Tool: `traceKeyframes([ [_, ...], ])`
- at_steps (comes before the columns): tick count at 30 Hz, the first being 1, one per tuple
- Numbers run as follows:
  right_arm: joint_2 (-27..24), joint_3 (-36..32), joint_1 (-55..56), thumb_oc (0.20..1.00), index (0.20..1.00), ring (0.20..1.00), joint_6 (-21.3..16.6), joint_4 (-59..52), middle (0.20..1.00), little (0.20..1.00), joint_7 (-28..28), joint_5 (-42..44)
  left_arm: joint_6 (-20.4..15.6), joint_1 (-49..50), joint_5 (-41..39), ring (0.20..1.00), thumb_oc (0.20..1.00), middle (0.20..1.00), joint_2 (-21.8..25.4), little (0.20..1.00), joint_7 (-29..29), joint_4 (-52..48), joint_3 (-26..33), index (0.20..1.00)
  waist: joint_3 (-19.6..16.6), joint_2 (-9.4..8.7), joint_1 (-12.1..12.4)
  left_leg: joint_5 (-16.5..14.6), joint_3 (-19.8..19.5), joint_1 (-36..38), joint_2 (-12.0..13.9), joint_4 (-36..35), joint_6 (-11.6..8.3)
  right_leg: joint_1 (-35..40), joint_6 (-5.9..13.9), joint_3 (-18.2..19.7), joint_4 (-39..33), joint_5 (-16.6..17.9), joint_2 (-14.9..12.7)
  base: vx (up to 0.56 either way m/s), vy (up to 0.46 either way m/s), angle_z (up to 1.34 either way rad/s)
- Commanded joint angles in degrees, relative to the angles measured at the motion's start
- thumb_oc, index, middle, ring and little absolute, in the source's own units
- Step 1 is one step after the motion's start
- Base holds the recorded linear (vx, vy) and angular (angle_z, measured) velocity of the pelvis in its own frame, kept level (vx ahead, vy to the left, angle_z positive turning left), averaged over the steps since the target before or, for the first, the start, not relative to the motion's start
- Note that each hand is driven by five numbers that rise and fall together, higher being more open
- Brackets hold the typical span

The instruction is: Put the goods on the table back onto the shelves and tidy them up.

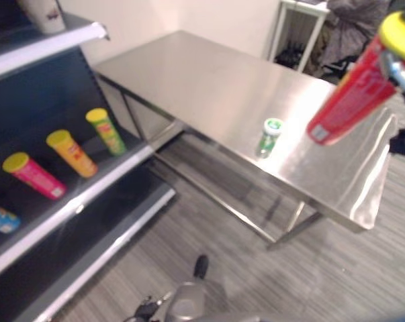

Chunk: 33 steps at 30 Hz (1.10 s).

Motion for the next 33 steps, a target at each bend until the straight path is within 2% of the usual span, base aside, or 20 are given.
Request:
traceKeyframes([
  [1,-2.6,-5.6,-3.1,0.200,0.200,0.200,-0.7,-4.5,0.200,0.200,-3.0,0.2,-0.6,-1.0,-1.9,1.000,1.000,1.000,-0.6,1.000,0.4,3.7,-1.6,1.000,-2.6,0.32,0.0,-1.7,-1.7,6.7,5.8,8.9,-4.91,-6.3,4.61,2.6,0.1,4.0,-3.8,-0.14,0.041,0.12],
  [6,-3.8,-4.3,-5.7,0.200,0.200,0.200,-2.3,-6.4,0.200,0.200,-1.1,1.7,-0.8,-1.7,2.0,1.000,1.000,1.000,-0.7,1.000,0.2,4.1,-3.2,1.000,-4.1,0.58,-2.9,-3.7,1.9,15.6,10.1,14.7,-5.73,-8.7,5.04,0.0,-1.0,6.8,-5.3,-0.18,0.129,0.42],
  [8,-5.0,-2.8,-8.0,0.200,0.200,0.200,-3.4,-6.9,0.200,0.200,-0.6,3.5,-1.2,-2.5,4.8,1.000,1.000,1.000,-0.9,1.000,0.7,3.4,-5.7,1.000,-5.6,1.67,-5.4,-1.6,3.9,21.7,14.2,15.0,-7.36,-11.6,6.04,-2.5,-0.8,8.8,-7.2,-0.33,0.370,1.05],
  [9,-6.5,-2.5,-9.2,0.200,0.200,0.200,-3.5,-6.7,0.200,0.200,-0.6,4.1,-1.3,-3.3,6.3,1.000,1.000,1.000,-1.1,1.000,0.8,3.0,-7.7,1.000,-6.6,2.52,-7.3,1.9,5.2,24.8,17.3,13.7,-8.79,-13.8,7.04,-4.4,-0.1,9.9,-9.1,-0.28,0.319,1.00],
  [10,-6.6,-2.4,-9.3,0.200,0.200,0.200,-3.5,-6.6,0.200,0.200,-0.6,4.2,-1.3,-3.4,6.3,1.000,1.000,1.000,-1.2,1.000,0.8,3.0,-7.7,1.000,-6.7,2.51,-7.4,2.3,5.1,24.7,17.2,13.4,-8.79,-14.0,6.96,-4.5,0.0,10.0,-9.2,-0.42,0.537,1.43],
  [11,-8.0,-1.9,-10.5,0.200,0.200,0.200,-3.3,-6.2,0.200,0.200,-0.8,4.6,-1.5,-4.2,8.0,1.000,1.000,1.000,-1.4,1.000,0.7,2.6,-10.4,1.000,-7.5,3.56,-9.2,5.6,6.2,27.0,20.2,12.1,-10.27,-16.1,8.24,-6.0,1.3,11.1,-12.1,-0.23,0.295,1.04],
  [13,-9.1,-1.9,-10.8,0.200,0.200,0.200,-3.0,-5.6,0.200,0.200,-1.0,4.6,-1.5,-4.8,9.5,1.000,1.000,1.000,-1.8,1.000,0.5,2.0,-12.7,1.000,-8.3,4.40,-10.8,8.4,6.9,28.3,22.3,10.2,-11.62,-18.1,9.57,-7.0,2.5,12.8,-15.5,-0.32,0.491,0.91],
  [16,-10.3,-2.2,-10.9,0.200,0.200,0.200,-2.4,-5.3,0.200,0.200,-1.0,4.5,-1.4,-4.9,10.0,1.000,1.000,1.000,-2.1,1.000,0.5,1.3,-13.9,1.000,-8.6,5.06,-11.4,9.2,6.5,28.1,23.0,9.0,-12.13,-18.7,11.00,-7.6,3.3,13.6,-17.6,-0.21,0.423,0.83],
  [17,-9.9,-2.0,-10.6,0.200,0.200,0.200,-1.4,-4.9,0.200,0.200,-0.7,3.6,-1.3,-4.8,10.2,1.000,1.000,1.000,-2.5,1.000,-0.1,0.2,-15.2,1.000,-8.7,6.00,-12.0,4.0,6.4,28.8,21.8,6.3,-12.10,-19.6,12.74,-6.7,4.4,16.0,-20.3,-0.20,0.472,0.68],
  [20,-7.8,-5.5,-6.8,0.200,0.200,0.200,0.5,-5.7,0.200,0.200,0.5,1.1,-0.8,-5.8,12.0,1.000,1.000,1.000,-2.3,1.000,-0.6,0.4,-16.2,1.000,-8.0,5.14,-13.1,-10.1,8.9,31.5,18.1,1.3,-11.92,-20.1,16.08,-5.8,4.0,20.9,-26.0,-0.31,0.578,0.60],
  [21,-7.2,-7.3,-4.0,0.200,0.200,0.200,1.6,-5.4,0.200,0.200,0.8,0.0,-0.6,-6.4,12.9,1.000,1.000,1.000,-2.3,1.000,-0.7,0.6,-16.0,1.000,-7.4,4.74,-13.9,-13.1,9.7,32.6,16.6,-1.4,-12.20,-20.4,16.59,-6.2,3.2,27.3,-28.2,-0.31,0.486,0.55],
  [23,-4.3,-7.7,-1.5,0.200,0.200,0.200,1.9,-6.7,0.200,0.200,1.5,-0.6,-0.5,-6.0,13.3,1.000,1.000,1.000,-1.0,1.000,-0.5,0.7,-14.6,1.000,-5.4,3.48,-12.5,-14.3,9.8,33.0,12.1,-3.5,-10.43,-19.4,16.59,-6.4,0.5,36.1,-30.7,-0.30,0.372,0.60],
  [24,-2.8,-7.4,-0.7,0.200,0.200,0.200,2.3,-6.6,0.200,0.200,1.3,-0.7,-0.7,-5.3,13.2,1.000,1.000,1.000,-0.5,1.000,-0.4,0.6,-13.8,1.000,-4.1,3.31,-12.0,-14.5,10.9,33.1,11.1,-3.7,-9.90,-19.8,16.59,-8.4,1.1,37.2,-32.1,-0.36,0.377,0.50],
  [25,-1.3,-7.0,0.7,0.200,0.200,0.200,1.9,-6.9,0.200,0.200,1.1,0.2,-0.6,-5.0,12.6,1.000,1.000,1.000,-0.2,1.000,-0.3,0.0,-13.1,1.000,-3.0,3.49,-12.2,-13.8,10.7,32.4,10.3,-3.7,-9.19,-20.1,16.59,-8.5,0.7,37.2,-32.2,-0.42,0.506,0.21],
  [27,1.7,-7.4,4.2,0.200,0.200,0.200,1.7,-7.4,0.200,0.200,2.0,2.1,-0.7,-3.9,11.0,1.000,1.000,1.000,0.3,1.000,0.1,-0.4,-10.8,1.000,-2.7,3.19,-11.5,-13.0,9.0,30.0,7.1,-3.7,-6.40,-18.1,16.51,-4.1,1.8,31.1,-28.4,-0.31,0.466,0.07],
  [28,1.8,-7.4,4.3,0.200,0.200,0.200,1.7,-7.4,0.200,0.200,2.1,2.1,-0.7,-3.8,11.0,1.000,1.000,1.000,0.3,1.000,0.1,-0.5,-10.8,1.000,-2.7,2.96,-11.5,-12.9,9.0,29.9,6.9,-3.7,-6.35,-18.3,16.52,-4.0,2.1,30.9,-28.6,-0.15,0.266,0.10],
  [29,2.8,-7.0,4.7,0.200,0.200,0.200,1.1,-7.4,0.200,0.200,2.8,3.3,-0.6,-3.6,10.9,1.000,1.000,1.000,0.3,1.000,0.1,-0.1,-10.5,1.000,-2.8,2.90,-11.2,-12.7,8.6,29.1,5.8,-3.7,-5.38,-17.9,15.62,-2.8,4.1,27.0,-26.2,-0.17,0.316,-0.07],
  [30,5.4,-5.7,6.9,0.200,0.200,0.200,-0.7,-7.4,0.200,0.200,4.6,6.8,-0.2,-3.0,10.4,1.000,1.000,1.000,0.0,1.000,0.0,1.5,-9.2,1.000,-3.0,3.13,-11.0,-12.0,8.0,28.1,4.0,-3.7,-3.74,-17.4,13.66,-0.4,7.8,19.7,-19.6,-0.17,0.309,-0.08],
  [31,5.5,-5.7,7.0,0.200,0.200,0.200,-0.7,-7.5,0.200,0.200,4.7,6.9,-0.2,-3.0,10.4,1.000,1.000,1.000,0.1,1.000,0.0,1.5,-9.2,1.000,-3.1,3.02,-10.9,-11.9,8.0,28.0,4.0,-3.7,-3.81,-17.7,13.46,-0.3,8.1,19.6,-19.6,-0.16,0.307,-0.02],
  [33,9.1,-2.5,9.4,0.200,0.200,0.200,-2.7,-8.2,0.200,0.200,7.1,10.9,0.0,-2.4,8.8,1.000,1.000,1.000,-0.5,1.000,-0.4,2.3,-7.9,1.000,-3.1,3.12,-10.6,-10.9,7.6,26.9,2.9,-3.7,-2.54,-19.1,11.54,1.3,13.0,14.1,-13.8,-0.10,0.184,0.11],
])
